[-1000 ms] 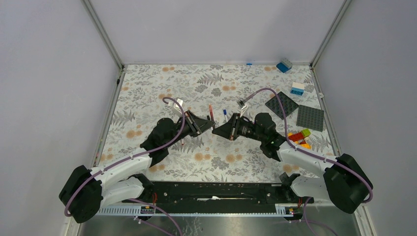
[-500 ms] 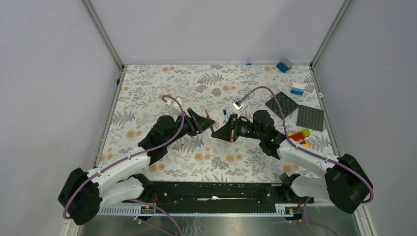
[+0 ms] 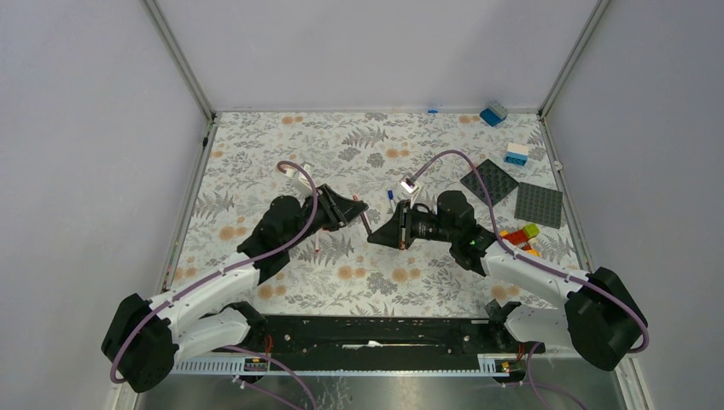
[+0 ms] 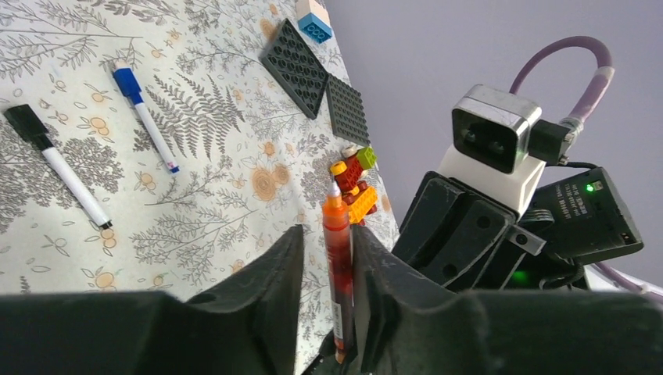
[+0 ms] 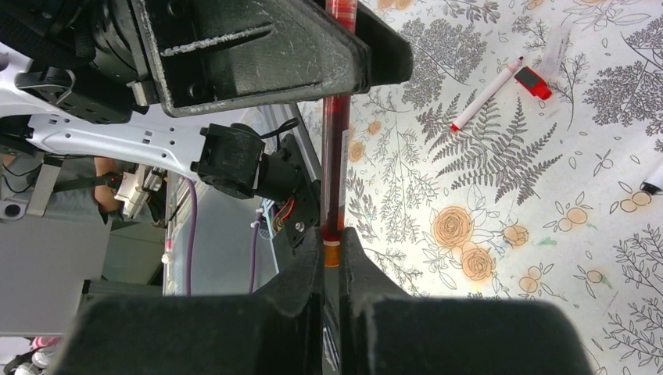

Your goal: Insert the pens into the pen caps

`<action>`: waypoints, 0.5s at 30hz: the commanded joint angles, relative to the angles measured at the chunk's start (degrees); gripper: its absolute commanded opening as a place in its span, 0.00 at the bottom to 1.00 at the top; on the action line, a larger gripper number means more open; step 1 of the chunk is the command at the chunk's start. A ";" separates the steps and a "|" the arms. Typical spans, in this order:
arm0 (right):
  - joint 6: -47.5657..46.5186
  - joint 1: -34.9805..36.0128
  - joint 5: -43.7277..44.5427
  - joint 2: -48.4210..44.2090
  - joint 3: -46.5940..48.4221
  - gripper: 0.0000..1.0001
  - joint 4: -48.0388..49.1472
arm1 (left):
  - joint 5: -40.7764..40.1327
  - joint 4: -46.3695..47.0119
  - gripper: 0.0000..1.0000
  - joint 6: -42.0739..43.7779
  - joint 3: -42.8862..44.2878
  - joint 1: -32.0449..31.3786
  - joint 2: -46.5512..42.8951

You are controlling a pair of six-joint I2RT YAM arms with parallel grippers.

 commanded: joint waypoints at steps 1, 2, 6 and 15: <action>-2.17 0.92 -2.36 -0.26 3.07 0.00 0.29 | -0.73 1.82 0.23 0.45 2.29 0.44 -1.09; -2.29 1.04 -2.52 -0.26 3.15 0.00 0.13 | -0.75 1.92 0.18 0.35 2.15 0.42 -1.03; -3.12 1.30 -2.55 -0.28 3.70 0.00 -0.91 | -0.43 2.61 0.00 -0.03 1.02 0.42 -1.19; -0.50 1.30 0.87 -0.26 3.77 0.74 2.81 | 0.04 4.50 0.00 -1.41 -1.19 0.42 -2.49</action>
